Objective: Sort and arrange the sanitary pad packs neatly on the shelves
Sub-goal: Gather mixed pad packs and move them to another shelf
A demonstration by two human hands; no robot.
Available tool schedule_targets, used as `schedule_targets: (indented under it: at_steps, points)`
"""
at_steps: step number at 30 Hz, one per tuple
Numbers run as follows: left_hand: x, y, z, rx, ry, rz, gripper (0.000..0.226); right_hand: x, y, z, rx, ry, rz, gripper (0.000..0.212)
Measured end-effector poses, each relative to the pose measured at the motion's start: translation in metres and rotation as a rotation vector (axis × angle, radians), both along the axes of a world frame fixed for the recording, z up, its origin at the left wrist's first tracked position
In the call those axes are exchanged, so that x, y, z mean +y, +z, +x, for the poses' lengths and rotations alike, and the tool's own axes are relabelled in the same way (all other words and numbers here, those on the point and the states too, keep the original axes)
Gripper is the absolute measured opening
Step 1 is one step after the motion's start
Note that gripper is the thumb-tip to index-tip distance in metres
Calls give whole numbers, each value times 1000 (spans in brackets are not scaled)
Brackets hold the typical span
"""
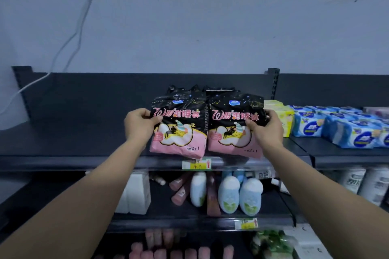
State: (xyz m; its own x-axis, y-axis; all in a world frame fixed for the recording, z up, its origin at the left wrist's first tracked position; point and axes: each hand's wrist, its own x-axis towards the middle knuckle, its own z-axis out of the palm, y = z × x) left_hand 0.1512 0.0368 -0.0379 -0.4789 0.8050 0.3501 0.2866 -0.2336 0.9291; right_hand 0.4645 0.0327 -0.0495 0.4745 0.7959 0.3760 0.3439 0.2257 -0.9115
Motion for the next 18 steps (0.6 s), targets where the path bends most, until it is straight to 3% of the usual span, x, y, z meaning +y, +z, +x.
schedule_targets:
  at_steps: [13, 18]
  points:
    - [79, -13, 40, 198, 106, -118, 18, 103, -18, 49, -45, 238, -147, 48]
    - [89, -21, 37, 335, -101, -298, 61, 120, -26, 52, -53, 378, -185, 60]
